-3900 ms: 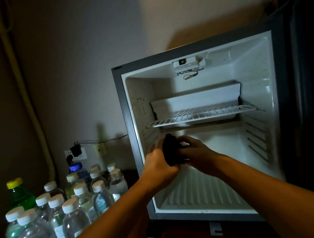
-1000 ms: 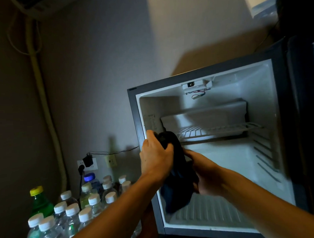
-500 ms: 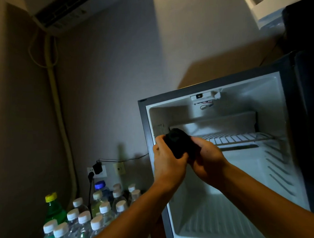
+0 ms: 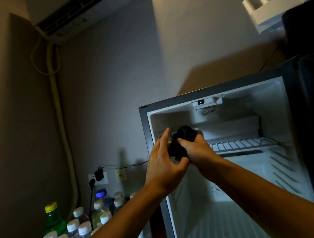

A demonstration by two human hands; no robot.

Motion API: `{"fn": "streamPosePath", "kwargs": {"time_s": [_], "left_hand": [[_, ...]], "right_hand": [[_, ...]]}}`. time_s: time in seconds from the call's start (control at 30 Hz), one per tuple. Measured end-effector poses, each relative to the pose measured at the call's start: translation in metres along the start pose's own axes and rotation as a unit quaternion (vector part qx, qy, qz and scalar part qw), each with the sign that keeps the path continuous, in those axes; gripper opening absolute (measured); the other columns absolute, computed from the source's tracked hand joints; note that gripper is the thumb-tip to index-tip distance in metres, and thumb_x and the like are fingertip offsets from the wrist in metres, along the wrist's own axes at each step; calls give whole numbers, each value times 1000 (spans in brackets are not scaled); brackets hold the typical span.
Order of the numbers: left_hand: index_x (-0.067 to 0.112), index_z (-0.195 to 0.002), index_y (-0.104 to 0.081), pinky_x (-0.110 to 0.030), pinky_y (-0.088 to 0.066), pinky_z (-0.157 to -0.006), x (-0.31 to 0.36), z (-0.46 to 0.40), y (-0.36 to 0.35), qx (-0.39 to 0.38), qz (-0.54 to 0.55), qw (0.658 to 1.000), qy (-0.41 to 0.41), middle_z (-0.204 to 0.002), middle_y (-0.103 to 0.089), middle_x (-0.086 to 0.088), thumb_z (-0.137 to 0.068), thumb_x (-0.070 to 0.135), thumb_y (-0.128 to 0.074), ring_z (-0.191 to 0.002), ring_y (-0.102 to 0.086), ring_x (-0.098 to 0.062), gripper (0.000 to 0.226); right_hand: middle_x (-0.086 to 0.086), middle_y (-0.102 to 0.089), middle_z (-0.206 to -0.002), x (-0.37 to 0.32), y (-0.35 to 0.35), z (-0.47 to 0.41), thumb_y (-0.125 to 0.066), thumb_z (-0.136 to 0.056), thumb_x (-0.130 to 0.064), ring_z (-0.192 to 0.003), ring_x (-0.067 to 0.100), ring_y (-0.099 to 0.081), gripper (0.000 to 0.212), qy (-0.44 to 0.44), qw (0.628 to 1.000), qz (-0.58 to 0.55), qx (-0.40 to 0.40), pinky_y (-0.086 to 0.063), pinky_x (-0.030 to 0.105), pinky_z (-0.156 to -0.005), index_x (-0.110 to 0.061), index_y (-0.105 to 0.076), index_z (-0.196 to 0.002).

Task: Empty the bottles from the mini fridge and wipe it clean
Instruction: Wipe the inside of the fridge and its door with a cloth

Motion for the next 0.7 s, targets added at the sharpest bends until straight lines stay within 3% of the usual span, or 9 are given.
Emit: {"fn": "streamPosePath", "kwargs": {"time_s": [0.07,0.13,0.2,0.3,0.37,0.43,0.53,0.7], "left_hand": [[34,-148,-22,-24,-35,-104,-7,-1,7,17,-27,999,-14,-138,-43,8,-83,32,-65,-122,-41,-1,78],[26,-136,-33,-23,-40,-97,-16,-2,27,124,-93,988,-25,-125,-47,7,-82,24,-67,-113,-46,-6,64],[19,-132,-34,-22,-38,-92,-37,-7,41,177,-111,977,31,-124,-44,1,-80,27,-72,-113,-46,-13,65],[15,-140,-27,-37,-47,-98,-82,-18,25,50,-24,980,189,-135,-43,-8,-79,34,-75,-117,-50,-22,81],[17,-135,-36,-40,-56,-87,-92,-20,11,-13,15,977,213,-123,-57,-9,-82,29,-72,-102,-61,-22,65],[18,-123,-44,-33,-58,-73,-93,-22,6,-3,-14,981,195,-104,-63,-6,-87,24,-65,-86,-64,-18,42],[20,-114,-44,-39,-59,-72,-98,-22,2,16,-32,980,193,-95,-63,-5,-88,25,-62,-81,-65,-21,32],[25,-113,-46,-40,-60,-71,-103,-23,3,27,-37,983,176,-93,-64,-2,-83,34,-67,-80,-67,-21,37]], "right_hand": [[13,-57,-113,-3,2,-5,-58,-95,-12,-104,26,-62,36,2,999,33,15,-55,41,-89,-13,-33,-120],[14,-56,-118,-6,6,-13,-58,-94,-12,-105,25,-58,36,12,993,110,47,-51,37,-92,-9,-37,-124],[15,-53,-126,-11,9,-27,-60,-93,-12,-112,29,-55,45,20,979,187,81,-49,35,-91,-10,-38,-133],[14,-48,-136,-17,6,-50,-65,-90,-16,-122,32,-51,55,21,953,285,103,-47,36,-97,-16,-39,-138],[16,-48,-139,-12,-8,-61,-64,-91,-25,-125,32,-50,53,-10,946,313,84,-43,38,-104,-12,-43,-138],[18,-52,-137,1,-30,-64,-54,-97,-33,-124,33,-52,47,-66,960,270,17,-41,39,-105,-5,-49,-135],[17,-51,-138,11,-34,-74,-34,-105,-30,-125,35,-50,44,-67,958,280,10,-39,40,-106,-1,-48,-136],[17,-51,-138,24,-21,-93,-46,-100,-25,-121,34,-53,52,-26,950,310,35,-43,38,-101,-9,-28,-147]]}}
Point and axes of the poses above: each hand's wrist, its own z-axis away from the middle knuckle, its own y-axis out of the back of the hand, x = y × z, the point moved 7 cm from there along -z, towards the middle knuckle
